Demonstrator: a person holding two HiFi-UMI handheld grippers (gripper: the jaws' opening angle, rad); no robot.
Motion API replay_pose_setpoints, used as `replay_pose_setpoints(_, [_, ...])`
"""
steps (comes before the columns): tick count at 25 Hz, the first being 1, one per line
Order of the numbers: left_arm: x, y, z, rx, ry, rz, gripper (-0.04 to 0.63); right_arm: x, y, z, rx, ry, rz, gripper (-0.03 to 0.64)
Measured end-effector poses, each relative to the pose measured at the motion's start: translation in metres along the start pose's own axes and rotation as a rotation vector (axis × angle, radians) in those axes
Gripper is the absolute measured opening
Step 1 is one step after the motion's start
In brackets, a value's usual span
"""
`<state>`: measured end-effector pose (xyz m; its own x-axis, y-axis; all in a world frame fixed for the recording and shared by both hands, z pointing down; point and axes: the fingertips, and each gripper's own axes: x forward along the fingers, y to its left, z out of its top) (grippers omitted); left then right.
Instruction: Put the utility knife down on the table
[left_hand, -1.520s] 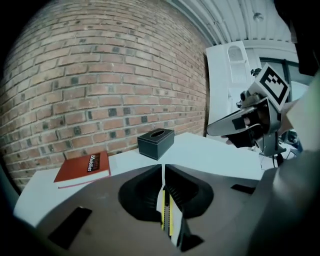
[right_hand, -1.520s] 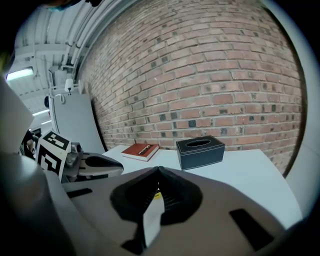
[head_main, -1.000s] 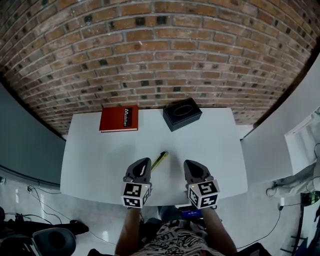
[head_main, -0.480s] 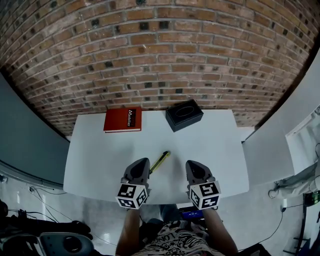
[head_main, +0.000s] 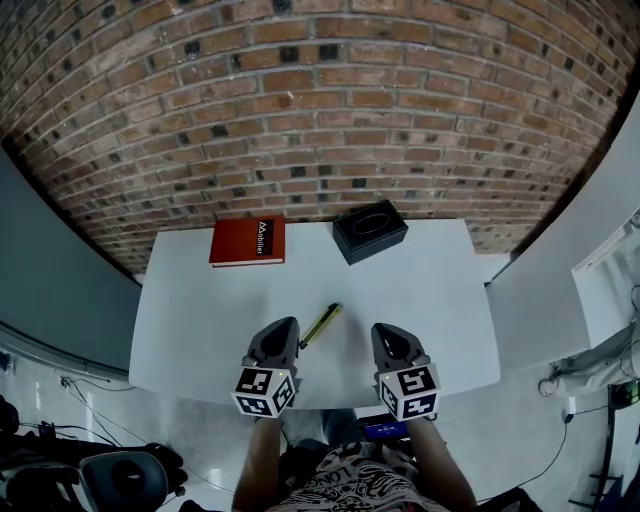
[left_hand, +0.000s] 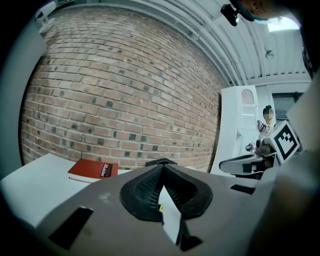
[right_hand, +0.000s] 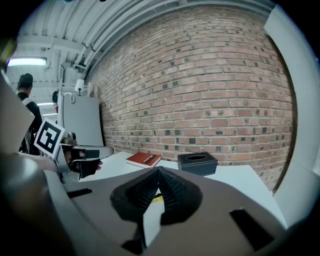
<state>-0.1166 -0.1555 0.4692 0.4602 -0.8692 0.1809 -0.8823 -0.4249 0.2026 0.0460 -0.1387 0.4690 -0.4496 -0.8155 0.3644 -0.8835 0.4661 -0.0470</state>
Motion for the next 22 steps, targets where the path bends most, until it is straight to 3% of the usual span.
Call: replay_pose_setpoints(22, [-0.0009, -0.0028, -0.0073, -0.012, 0.025, -0.003, 0.015, -0.001, 0.0042, -0.0014, -0.023, 0.01, 0.0, 0.0])
